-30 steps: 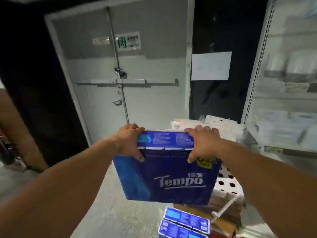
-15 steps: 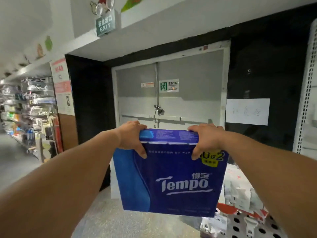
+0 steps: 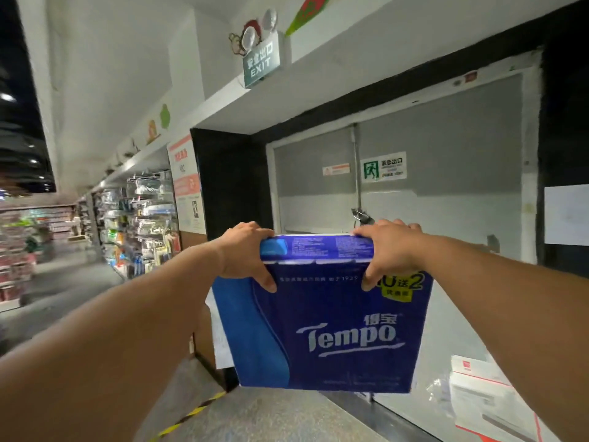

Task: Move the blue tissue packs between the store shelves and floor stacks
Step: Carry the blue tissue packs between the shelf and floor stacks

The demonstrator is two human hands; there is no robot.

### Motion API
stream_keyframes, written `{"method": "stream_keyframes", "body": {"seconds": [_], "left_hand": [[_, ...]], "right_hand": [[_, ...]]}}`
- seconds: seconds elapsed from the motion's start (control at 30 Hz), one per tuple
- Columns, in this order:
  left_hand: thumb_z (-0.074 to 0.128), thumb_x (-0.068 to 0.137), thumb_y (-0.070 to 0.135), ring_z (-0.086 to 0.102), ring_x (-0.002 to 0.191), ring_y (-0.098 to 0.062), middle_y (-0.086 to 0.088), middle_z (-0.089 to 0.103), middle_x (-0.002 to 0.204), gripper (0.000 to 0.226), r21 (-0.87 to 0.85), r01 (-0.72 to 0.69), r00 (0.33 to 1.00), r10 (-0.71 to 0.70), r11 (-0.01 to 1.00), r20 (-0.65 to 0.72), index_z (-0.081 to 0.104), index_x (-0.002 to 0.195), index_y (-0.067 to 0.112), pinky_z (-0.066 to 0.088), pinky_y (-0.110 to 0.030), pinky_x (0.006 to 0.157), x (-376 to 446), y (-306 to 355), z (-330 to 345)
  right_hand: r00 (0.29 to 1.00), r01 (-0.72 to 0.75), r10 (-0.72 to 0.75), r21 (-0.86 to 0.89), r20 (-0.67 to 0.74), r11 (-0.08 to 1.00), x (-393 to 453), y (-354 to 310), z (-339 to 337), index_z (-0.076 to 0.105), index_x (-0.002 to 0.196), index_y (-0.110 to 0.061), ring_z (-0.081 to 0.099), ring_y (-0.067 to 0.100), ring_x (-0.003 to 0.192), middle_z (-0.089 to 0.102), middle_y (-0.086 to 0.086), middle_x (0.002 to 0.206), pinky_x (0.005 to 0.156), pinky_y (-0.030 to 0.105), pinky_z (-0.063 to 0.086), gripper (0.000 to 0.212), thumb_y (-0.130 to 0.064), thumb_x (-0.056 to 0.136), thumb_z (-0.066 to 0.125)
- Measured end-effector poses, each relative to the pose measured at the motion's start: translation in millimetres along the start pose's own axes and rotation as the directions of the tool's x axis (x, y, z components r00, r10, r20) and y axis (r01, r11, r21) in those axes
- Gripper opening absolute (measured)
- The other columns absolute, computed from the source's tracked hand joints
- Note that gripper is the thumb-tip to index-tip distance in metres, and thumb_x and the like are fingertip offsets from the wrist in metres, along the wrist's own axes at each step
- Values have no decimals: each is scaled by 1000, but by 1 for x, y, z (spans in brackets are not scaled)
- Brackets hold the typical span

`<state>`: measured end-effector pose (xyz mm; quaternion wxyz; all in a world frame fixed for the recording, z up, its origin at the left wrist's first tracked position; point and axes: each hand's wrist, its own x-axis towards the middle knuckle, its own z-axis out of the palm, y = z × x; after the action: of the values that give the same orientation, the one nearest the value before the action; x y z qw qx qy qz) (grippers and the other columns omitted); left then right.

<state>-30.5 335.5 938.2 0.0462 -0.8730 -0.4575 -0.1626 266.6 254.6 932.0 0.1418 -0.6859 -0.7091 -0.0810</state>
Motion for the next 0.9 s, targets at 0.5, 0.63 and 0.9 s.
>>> {"method": "stream_keyframes", "body": {"seconds": [0.5,0.63,0.9], "left_hand": [[88,39,71,39,113,-17,5,43,123,127,246,410,912,-387,878,-136,42,149,28,39,-36,98,68,-245,2],[88,40,71,40,119,-20,4,44,127,126,286,551,835,-513,784,-201,43,149,27,38,-36,98,75,-309,-10],[91,51,63,41,118,-21,3,44,126,115,290,741,666,-716,605,-208,42,149,27,40,-41,104,37,-434,-7]], "right_hand": [[902,430,-429,148,-45,890,318,-140,112,36,143,-44,40,19,108,46,-6,111,88,41,31,108,-66,48,82],[833,551,-549,182,-61,815,407,-204,128,36,142,-44,42,19,113,47,-7,113,95,44,35,108,-68,48,82],[682,716,-731,215,-13,665,519,-367,204,27,151,-45,34,27,131,43,-1,135,103,47,28,119,-66,50,85]]}}
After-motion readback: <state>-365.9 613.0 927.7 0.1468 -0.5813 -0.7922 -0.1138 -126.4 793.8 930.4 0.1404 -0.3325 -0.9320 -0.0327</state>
